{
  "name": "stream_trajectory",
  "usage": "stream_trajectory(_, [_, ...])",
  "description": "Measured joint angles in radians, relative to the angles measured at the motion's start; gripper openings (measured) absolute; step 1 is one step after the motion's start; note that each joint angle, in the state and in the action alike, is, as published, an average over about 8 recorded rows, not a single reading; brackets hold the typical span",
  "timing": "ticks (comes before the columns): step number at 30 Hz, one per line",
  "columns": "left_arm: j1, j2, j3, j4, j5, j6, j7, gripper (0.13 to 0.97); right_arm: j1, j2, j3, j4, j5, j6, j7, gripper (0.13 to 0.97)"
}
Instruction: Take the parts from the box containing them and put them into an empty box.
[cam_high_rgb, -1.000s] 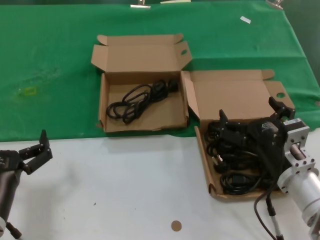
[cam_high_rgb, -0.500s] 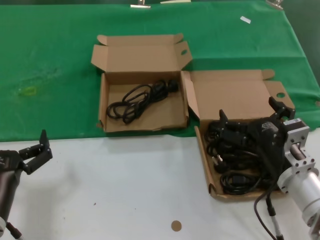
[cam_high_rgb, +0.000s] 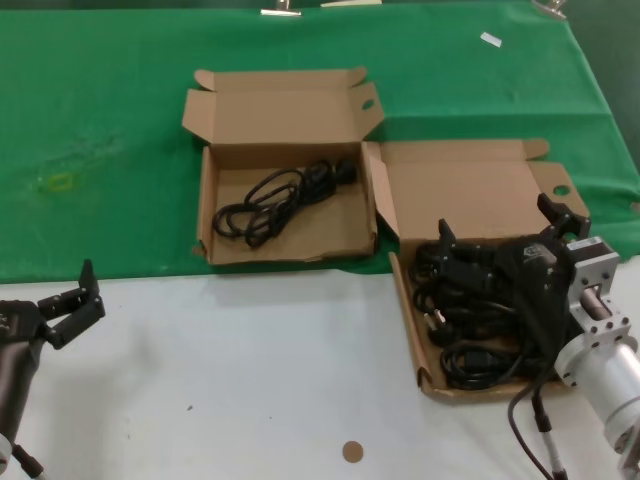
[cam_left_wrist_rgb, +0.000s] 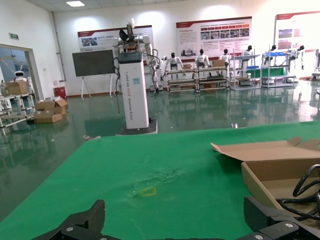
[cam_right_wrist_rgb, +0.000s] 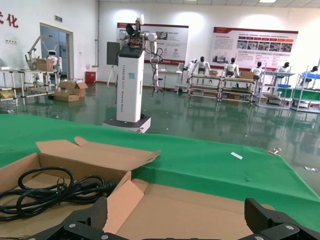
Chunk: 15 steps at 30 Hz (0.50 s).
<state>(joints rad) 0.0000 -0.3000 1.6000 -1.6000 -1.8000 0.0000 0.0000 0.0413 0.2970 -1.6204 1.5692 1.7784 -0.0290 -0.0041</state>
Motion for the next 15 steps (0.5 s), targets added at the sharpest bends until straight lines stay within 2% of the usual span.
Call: stream_trajectory(15, [0.000,0.000,0.000,0.000,0.000,0.000,0.000,0.966,0.000,0.000,0.000,0.000,0.000,0.000,0.000,0.966])
